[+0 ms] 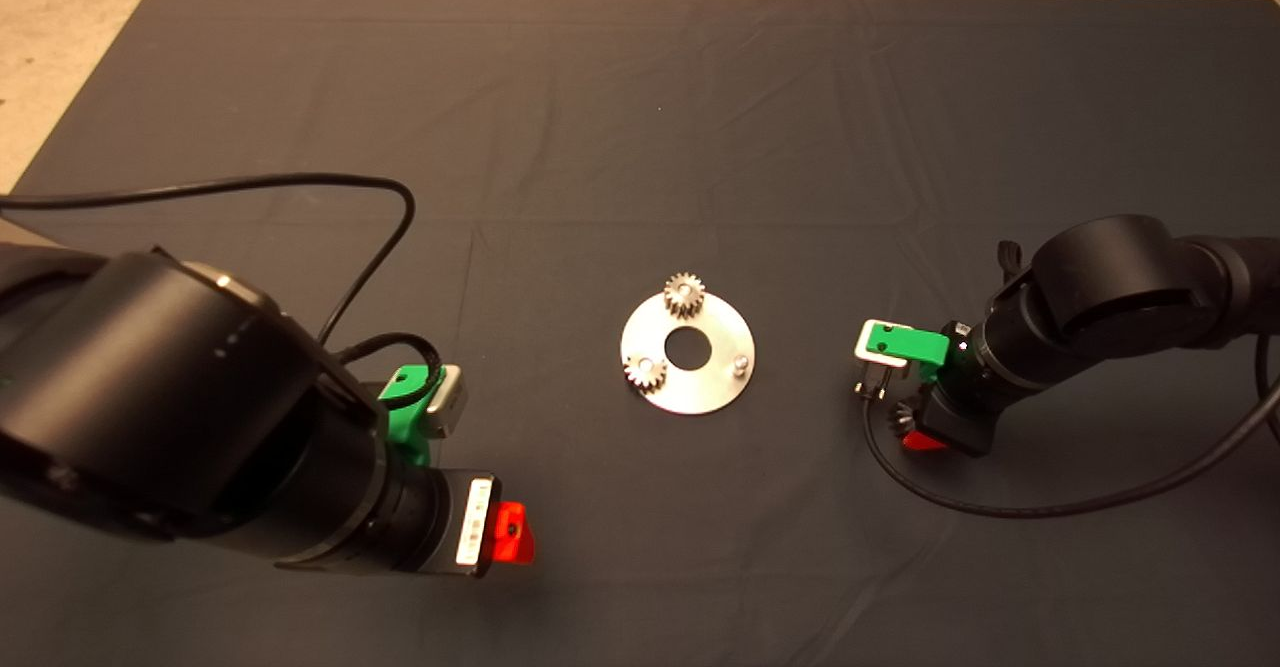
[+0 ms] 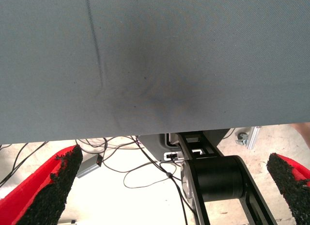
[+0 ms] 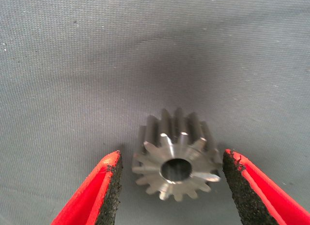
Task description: Install three planetary gears onto the carrier pins
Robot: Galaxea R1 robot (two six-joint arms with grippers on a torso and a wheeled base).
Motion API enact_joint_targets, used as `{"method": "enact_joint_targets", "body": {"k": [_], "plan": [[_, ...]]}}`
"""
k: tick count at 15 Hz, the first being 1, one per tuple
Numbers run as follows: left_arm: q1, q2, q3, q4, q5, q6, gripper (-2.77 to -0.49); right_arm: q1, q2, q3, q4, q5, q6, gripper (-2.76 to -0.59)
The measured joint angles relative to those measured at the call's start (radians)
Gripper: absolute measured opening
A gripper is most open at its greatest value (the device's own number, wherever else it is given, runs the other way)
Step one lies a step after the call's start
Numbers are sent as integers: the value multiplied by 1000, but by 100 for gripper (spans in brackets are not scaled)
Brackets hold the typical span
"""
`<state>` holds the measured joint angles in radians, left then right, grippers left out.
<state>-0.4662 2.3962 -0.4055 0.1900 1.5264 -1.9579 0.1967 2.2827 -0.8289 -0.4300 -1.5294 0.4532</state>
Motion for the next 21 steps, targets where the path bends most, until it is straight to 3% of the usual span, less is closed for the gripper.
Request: {"method": "enact_joint_targets", "body": {"k": [2,8,21], "plan": [[0,0,0,0,0,0,-51,0,-2,0,0,0,0,-184],[0,0,0,0,0,0,-51,-1,-2,0,0,0,0,-213],[0,-1,9,-1,0,0,-51,-20,-3,-1,-12,-4,0,-223]]}}
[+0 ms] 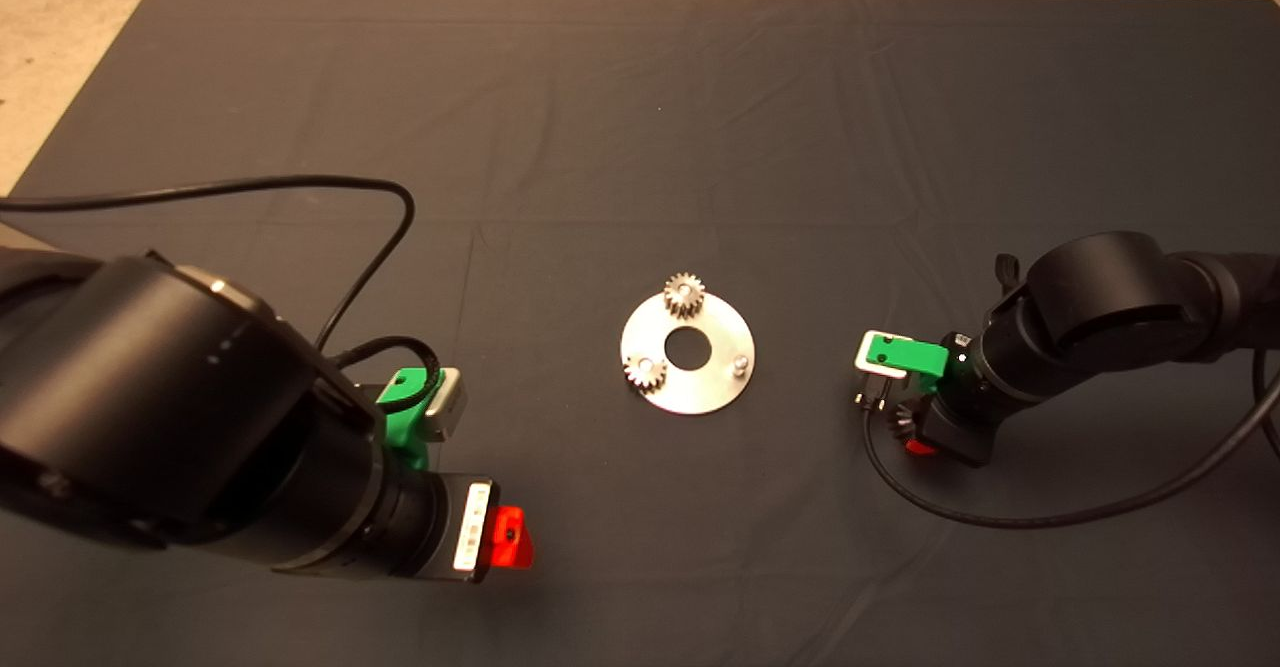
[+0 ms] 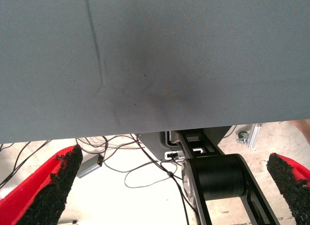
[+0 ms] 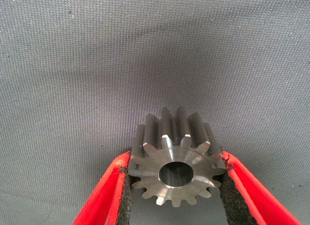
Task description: Install three planetary gears onto the carrier pins
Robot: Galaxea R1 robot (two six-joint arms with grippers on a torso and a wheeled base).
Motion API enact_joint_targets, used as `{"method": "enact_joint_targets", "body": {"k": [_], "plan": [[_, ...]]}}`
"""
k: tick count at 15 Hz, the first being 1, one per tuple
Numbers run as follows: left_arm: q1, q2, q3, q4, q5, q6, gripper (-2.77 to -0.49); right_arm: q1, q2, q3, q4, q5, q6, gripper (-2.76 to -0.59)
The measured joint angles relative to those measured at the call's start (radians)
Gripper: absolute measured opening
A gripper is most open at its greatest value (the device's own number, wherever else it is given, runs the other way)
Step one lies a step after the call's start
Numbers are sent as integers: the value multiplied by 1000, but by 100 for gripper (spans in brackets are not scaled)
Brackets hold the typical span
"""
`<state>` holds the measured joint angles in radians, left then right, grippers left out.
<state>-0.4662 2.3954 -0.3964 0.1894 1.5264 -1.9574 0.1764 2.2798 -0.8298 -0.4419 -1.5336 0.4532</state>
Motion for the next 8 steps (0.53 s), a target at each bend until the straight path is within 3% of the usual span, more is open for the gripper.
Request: {"method": "enact_joint_targets", "body": {"k": [6,8], "plan": [[0,0,0,0,0,0,-51,0,1,10,-2,0,4,-228],[0,0,1,0,0,0,-51,22,3,31,4,3,5,-229]]}}
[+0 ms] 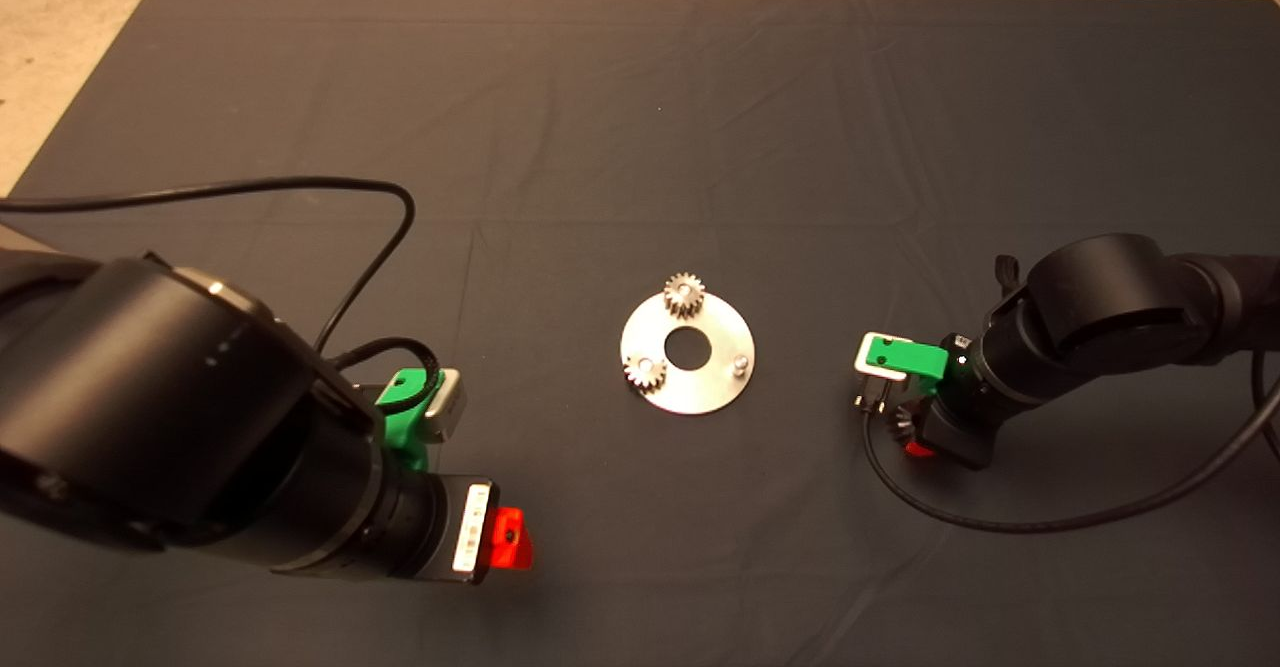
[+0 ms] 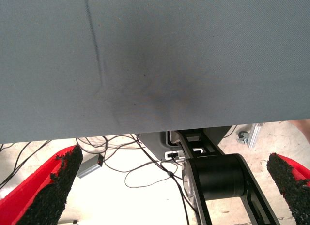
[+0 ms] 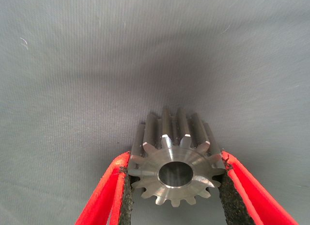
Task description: Install three planetary gears onto the carrier pins
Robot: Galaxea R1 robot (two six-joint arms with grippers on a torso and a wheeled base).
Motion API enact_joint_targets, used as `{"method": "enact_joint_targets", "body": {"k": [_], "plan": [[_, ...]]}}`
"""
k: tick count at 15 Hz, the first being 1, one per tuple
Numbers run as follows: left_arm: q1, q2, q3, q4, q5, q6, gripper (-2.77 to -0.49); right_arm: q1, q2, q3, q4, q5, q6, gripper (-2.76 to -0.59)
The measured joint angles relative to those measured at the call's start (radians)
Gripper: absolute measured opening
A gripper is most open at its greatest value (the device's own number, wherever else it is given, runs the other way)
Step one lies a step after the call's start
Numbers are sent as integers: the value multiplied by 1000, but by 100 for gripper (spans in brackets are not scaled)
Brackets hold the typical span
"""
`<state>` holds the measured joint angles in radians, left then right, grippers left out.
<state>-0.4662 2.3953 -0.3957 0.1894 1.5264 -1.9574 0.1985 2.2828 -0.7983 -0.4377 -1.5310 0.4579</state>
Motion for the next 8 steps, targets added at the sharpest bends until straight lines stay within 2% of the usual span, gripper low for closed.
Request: {"method": "enact_joint_targets", "body": {"k": [2,3,4,6,7,8], "plan": [[0,-2,5,-1,0,0,-51,56,4,4,12,-1,4,-229],[0,-4,5,-1,0,0,-51,88,11,4,31,-2,4,-229],[0,-5,5,-1,0,0,-51,121,25,2,70,-2,4,-229],[0,-5,5,-1,0,0,-51,180,59,-18,180,0,5,-229],[0,-5,5,-2,0,0,-51,208,79,-35,219,0,6,-229],[0,-5,5,-2,0,0,-51,231,103,-58,242,0,7,-229]]}}
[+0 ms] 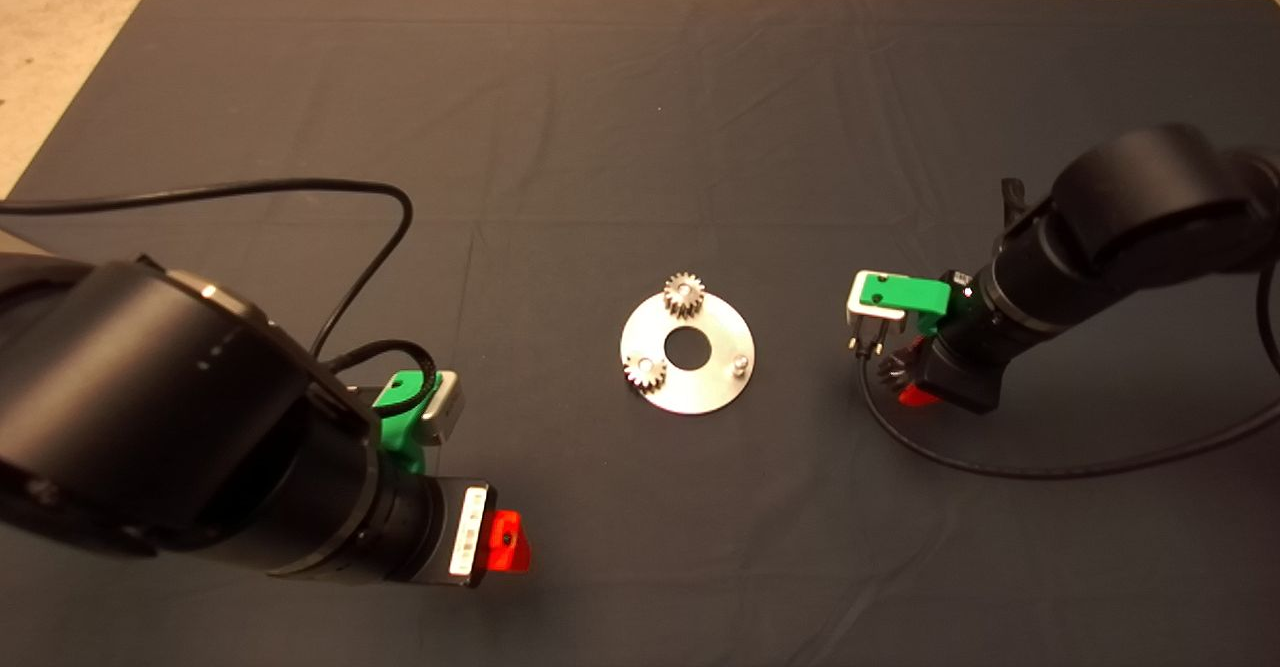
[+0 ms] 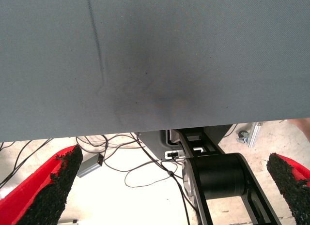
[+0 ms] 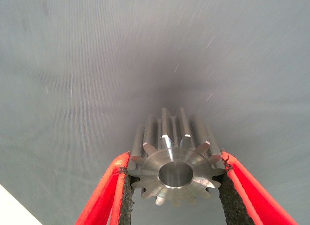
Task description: Install three planetary gears onto the carrier pins
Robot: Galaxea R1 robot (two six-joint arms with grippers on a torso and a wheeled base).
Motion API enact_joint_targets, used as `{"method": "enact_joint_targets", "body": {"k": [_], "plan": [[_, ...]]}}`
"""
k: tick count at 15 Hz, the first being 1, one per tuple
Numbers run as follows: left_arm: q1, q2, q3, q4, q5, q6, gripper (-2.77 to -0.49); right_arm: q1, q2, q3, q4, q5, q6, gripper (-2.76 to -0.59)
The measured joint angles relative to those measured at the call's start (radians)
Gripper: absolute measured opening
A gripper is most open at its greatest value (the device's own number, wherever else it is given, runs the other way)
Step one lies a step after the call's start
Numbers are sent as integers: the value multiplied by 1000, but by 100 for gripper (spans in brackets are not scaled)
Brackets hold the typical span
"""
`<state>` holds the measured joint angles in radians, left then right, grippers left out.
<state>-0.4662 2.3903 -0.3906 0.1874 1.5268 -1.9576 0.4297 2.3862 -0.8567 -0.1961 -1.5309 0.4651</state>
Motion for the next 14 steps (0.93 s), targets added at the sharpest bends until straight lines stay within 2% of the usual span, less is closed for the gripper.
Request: {"method": "enact_joint_targets", "body": {"k": [1,3,5,10,14], "plan": [[0,0,0,0,0,0,-51,13,25,-26,21,0,0,-229],[0,0,0,0,0,0,-51,19,76,-80,66,0,0,-229],[0,0,0,0,0,0,-51,22,121,-114,93,0,0,-229],[0,0,0,-9,0,0,-51,33,225,-156,113,1,1,-229],[0,0,0,-19,0,0,-51,33,274,-170,114,0,1,-229]]}}
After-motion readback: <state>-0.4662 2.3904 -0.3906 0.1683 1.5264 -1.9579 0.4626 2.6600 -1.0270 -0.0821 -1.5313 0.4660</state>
